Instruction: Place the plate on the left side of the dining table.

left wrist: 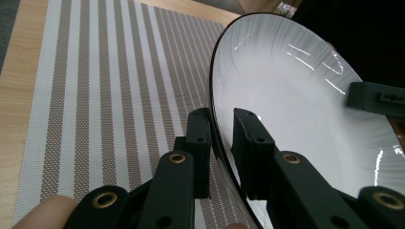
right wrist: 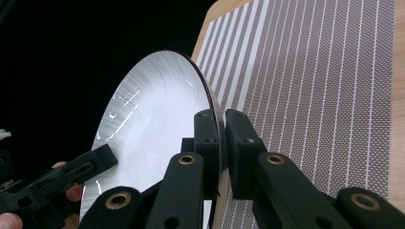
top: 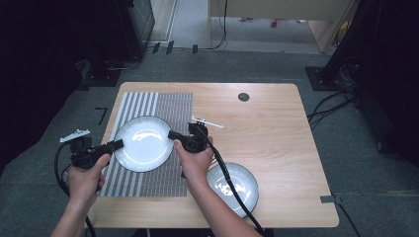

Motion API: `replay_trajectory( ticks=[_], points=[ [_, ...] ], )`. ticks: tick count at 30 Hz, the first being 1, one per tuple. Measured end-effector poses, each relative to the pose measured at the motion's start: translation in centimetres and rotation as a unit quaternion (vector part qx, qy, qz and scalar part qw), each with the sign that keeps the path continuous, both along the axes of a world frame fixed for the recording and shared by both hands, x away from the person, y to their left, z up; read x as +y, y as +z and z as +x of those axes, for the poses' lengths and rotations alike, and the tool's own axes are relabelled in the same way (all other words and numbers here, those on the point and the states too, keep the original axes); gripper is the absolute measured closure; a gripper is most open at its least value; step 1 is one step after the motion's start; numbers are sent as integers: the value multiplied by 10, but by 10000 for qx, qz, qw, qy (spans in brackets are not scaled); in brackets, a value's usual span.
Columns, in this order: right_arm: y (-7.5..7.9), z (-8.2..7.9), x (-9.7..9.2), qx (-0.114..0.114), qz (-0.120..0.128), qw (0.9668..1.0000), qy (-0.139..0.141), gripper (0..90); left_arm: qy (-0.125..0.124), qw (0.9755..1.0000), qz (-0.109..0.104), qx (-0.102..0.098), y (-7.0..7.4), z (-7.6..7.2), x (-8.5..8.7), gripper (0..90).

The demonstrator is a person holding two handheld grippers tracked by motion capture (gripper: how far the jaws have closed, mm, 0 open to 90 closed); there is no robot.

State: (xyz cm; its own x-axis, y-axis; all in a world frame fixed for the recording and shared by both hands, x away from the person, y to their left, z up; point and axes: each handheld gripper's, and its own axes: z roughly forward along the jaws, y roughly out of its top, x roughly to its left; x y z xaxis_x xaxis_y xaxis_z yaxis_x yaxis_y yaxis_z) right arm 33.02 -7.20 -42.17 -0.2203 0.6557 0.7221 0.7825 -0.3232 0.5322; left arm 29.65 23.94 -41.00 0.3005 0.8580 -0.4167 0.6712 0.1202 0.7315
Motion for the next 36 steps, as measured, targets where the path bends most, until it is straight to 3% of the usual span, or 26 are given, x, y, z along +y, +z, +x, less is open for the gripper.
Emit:
replay_trajectory(
  ticks=[9,19,29,31,36],
  points=[
    [-16,17,7,228,51,9997,-60,846,99,9997,52,198,-15,22,5,775],
    [-41,44,14,589,51,9978,-291,845,199,9986,165,459,-38,58,4,775],
    [-60,60,20,656,-71,9966,-497,845,246,9978,188,579,-59,83,4,774],
    [-66,65,21,742,-64,9958,-523,843,234,9970,181,718,-66,90,6,774],
    [-74,70,23,839,-36,9949,-561,843,271,9964,245,762,-71,97,6,774]
  ],
)
